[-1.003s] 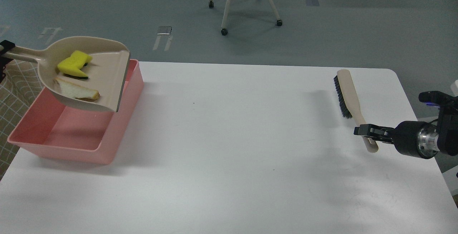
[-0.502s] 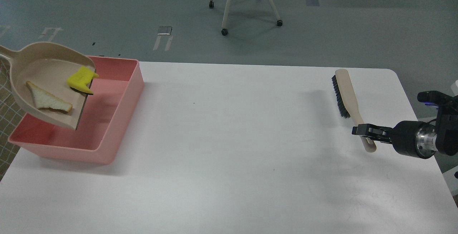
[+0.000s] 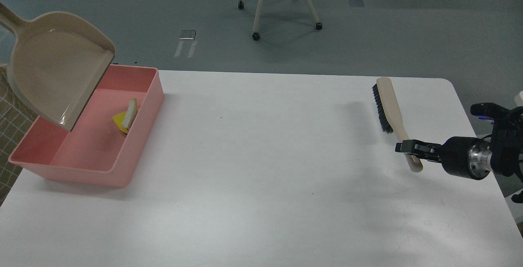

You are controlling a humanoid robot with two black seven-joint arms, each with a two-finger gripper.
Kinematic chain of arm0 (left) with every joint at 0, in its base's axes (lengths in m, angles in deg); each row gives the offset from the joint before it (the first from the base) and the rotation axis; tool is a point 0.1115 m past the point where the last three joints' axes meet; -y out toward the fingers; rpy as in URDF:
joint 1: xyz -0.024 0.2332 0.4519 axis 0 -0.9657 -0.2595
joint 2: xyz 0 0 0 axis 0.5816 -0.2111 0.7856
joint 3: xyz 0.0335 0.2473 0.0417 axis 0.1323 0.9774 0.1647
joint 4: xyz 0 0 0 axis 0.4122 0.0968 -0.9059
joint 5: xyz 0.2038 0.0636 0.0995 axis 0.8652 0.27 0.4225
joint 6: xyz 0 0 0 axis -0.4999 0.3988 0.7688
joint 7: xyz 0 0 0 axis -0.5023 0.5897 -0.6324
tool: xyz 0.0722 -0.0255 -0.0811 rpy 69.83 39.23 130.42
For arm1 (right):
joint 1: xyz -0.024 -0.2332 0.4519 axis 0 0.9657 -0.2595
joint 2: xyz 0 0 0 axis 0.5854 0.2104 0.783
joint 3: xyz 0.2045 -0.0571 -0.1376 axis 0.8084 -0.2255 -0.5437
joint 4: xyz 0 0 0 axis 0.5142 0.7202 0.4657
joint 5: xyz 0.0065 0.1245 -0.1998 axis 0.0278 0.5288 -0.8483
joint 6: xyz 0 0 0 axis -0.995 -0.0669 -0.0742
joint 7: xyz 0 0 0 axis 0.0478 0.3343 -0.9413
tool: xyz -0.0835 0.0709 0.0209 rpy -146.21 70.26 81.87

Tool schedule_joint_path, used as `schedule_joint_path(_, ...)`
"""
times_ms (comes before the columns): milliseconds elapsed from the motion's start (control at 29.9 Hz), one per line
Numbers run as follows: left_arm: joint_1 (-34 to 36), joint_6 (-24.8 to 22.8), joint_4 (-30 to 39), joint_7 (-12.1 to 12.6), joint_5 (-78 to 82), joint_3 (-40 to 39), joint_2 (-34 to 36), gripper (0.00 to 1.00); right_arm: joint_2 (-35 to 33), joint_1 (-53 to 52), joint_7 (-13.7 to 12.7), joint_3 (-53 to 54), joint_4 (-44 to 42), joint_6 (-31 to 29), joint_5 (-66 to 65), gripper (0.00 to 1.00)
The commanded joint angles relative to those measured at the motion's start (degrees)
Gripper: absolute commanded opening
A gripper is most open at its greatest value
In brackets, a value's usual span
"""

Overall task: Sweep and dump garbage into bin
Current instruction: 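Bring the emptied dustpan back and lower it onto the table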

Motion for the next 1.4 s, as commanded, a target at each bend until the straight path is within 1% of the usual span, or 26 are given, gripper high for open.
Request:
schedule_joint_path(0,0.04,-0.08,0.19,0.02,-0.75,0.37,-0.11,0.08,0.0,0.0,0.04,0.26,0.38,0.0,0.03,0.03)
schedule_joint_path(134,0.04,-0.43,0.01,0.02,-9.6,-0.24,-0.99,0.08,-0.17,0.0,-0.05,0.52,0.47,0.0,0.03,0.03)
schedule_joint_path(201,0.04,-1.31,0.19,0.02,-18.21,0.02,-1.17,0.08,-0.26,0.0,-0.13,0.61,0.47,0.0,-0.06,0.03)
schedule_joint_path(234,0.04,-2.53,0.54,0.02,-22.94,0.02,-1.43,0.08,-0.44,0.0,-0.14,0.61,0.56,0.0,-0.06,0.03)
schedule_joint_path(268,-0.13,-3.59,1.41,0.02,-26.81,0.11,-2.21,0.08,-0.52,0.08,-0.14,0.52,0.56,0.0,-0.06,0.03)
schedule_joint_path(368,-0.75,-3.77,5.8,0.02,-30.01,0.64,-3.19,0.08,-0.87,0.79,-0.31,0.61,0.65,0.0,0.03,0.03)
schedule_joint_path(435,-1.36,-2.73,11.15,0.02,-33.42,2.56,-3.89,0.08,-2.36,1.4,-0.22,0.61,1.7,0.0,-0.06,0.03)
schedule_joint_path(535,-1.54,0.87,15.55,0.02,-40.19,4.59,-6.51,0.08,-3.42,1.49,-0.22,0.79,1.44,0.0,-0.23,0.02)
schedule_joint_path(569,-1.54,0.89,15.57,0.02,-40.21,4.59,-6.53,0.08,-3.43,1.49,-0.22,0.79,1.44,0.0,-0.24,0.02)
schedule_joint_path(669,-2.85,1.85,16.71,0.02,-41.0,4.68,-11.79,0.08,-5.18,1.58,-0.22,1.67,1.35,0.0,-0.06,0.02)
schedule_joint_path(736,-6.0,2.81,16.19,0.02,-41.09,4.77,-16.78,0.08,-6.93,1.67,-0.14,1.84,2.14,0.0,0.03,0.02)
schedule_joint_path(803,-7.77,3.52,16.1,0.02,-41.0,4.77,-19.35,0.09,-7.47,1.84,-0.14,1.84,2.4,0.0,0.03,0.02)
schedule_joint_path(903,-10.5,6.58,15.66,0.02,-40.74,4.68,-26.27,0.09,-8.26,2.02,-0.05,2.02,2.84,0.0,0.12,0.02)
schedule_joint_path(937,-10.5,7.99,15.66,0.02,-40.65,4.68,-28.56,0.1,-8.35,2.02,-0.05,2.02,2.85,0.0,0.12,0.02)
schedule_joint_path(1037,-10.07,9.93,15.66,0.02,-40.56,4.68,-32.7,0.1,-9.05,2.11,0.04,2.02,3.02,0.0,0.2,0.02)
schedule_joint_path(1070,-9.98,10.2,15.57,0.02,-40.56,4.68,-33.68,0.1,-9.31,2.11,-0.05,2.02,3.2,0.0,0.2,0.02)
schedule_joint_path(1137,-9.54,11.08,14.78,0.02,-40.48,4.77,-37.8,0.1,-9.75,2.11,-0.05,2.02,3.63,0.0,0.2,0.02)
schedule_joint_path(1204,-9.45,11.52,14.08,0.02,-40.39,4.77,-39.83,0.1,-9.75,2.11,-0.05,2.02,3.81,0.0,0.2,0.02)
schedule_joint_path(1271,-9.45,12.22,11.8,0.02,-40.21,4.85,-42.82,0.1,-9.75,2.11,-0.05,2.02,4.34,0.0,0.2,0.02)
schedule_joint_path(1304,-9.45,12.48,8.75,0.02,-39.52,4.94,-45.35,0.1,-9.75,2.19,-0.05,2.02,4.51,0.0,0.2,0.02)
schedule_joint_path(1338,-9.1,12.49,5.23,0.02,-38.2,5.55,-49.55,0.1,-9.84,2.19,-0.05,2.02,4.52,0.0,0.12,0.02)
schedule_joint_path(1371,-8.57,12.57,3.63,0.02,-37.15,6.08,-52.12,0.1,-9.84,2.19,-0.05,2.02,4.52,0.0,0.2,0.02)
